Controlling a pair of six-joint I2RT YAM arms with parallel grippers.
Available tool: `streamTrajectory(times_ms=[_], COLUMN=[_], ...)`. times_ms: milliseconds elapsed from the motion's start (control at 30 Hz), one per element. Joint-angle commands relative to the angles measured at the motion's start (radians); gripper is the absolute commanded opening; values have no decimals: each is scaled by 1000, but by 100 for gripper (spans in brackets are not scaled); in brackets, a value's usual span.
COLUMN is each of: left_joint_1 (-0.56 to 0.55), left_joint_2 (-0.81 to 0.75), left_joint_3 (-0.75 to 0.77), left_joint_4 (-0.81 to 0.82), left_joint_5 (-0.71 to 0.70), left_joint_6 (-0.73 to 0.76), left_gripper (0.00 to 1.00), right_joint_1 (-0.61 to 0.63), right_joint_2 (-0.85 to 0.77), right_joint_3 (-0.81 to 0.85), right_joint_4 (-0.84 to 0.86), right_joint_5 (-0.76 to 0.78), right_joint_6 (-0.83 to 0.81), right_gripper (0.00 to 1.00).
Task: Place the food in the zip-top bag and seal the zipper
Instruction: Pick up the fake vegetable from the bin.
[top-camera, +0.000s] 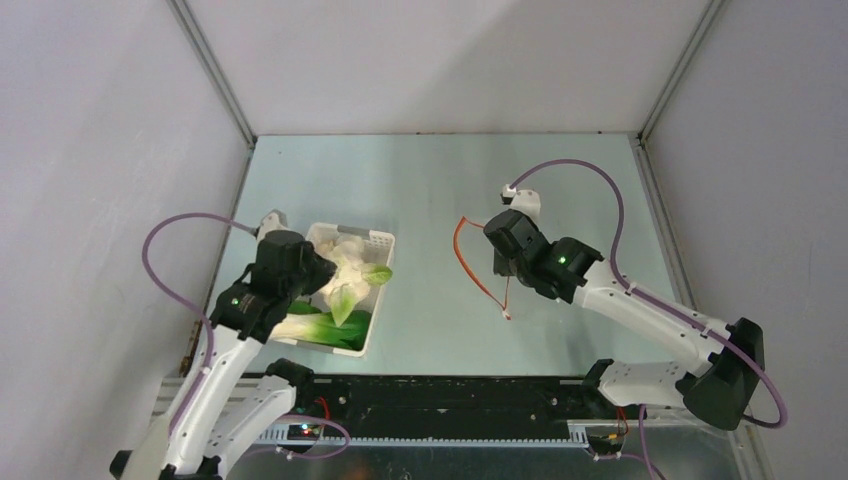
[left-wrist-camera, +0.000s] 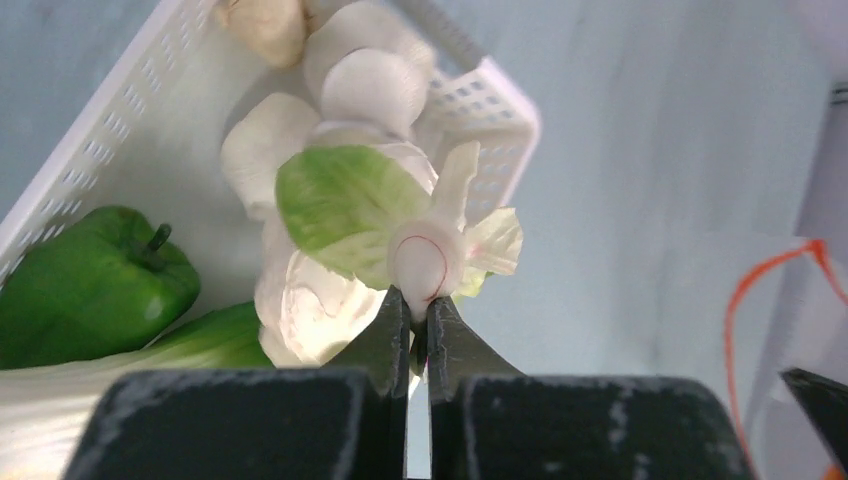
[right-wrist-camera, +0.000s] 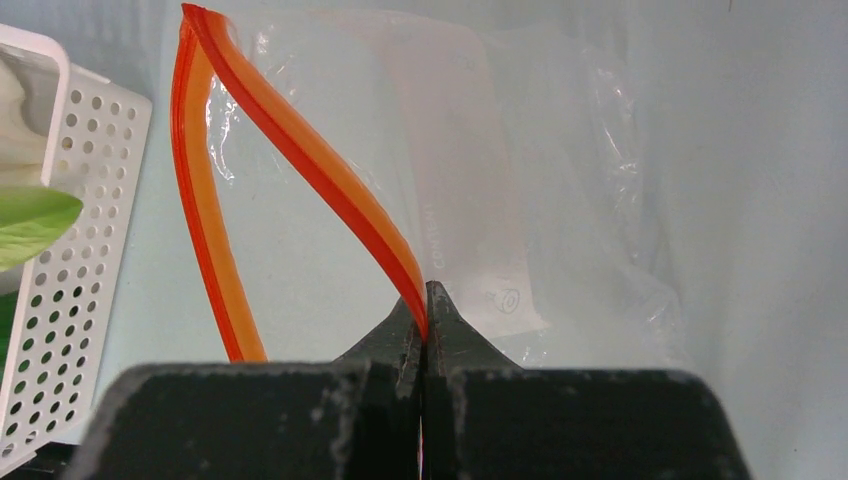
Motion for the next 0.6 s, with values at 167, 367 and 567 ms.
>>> streamTrajectory(times_ms=[167, 367, 567], left_joint_1=[4, 5, -9], left_joint_2=[-48, -21, 42], left_joint_3=[136, 233, 294], left_joint_4=[149, 195, 331], left_joint_5=[177, 217, 383], left_joint_6=[70, 83, 44], left_gripper=[0, 0, 0], right_joint_1=[5, 7, 7], right_joint_2=[-22, -21, -11], right_joint_3=[1, 1, 1], right_joint_4=[41, 60, 99], right_joint_5=[-6, -27, -64], right_joint_6=[12, 12, 10], right_gripper=[0, 0, 0])
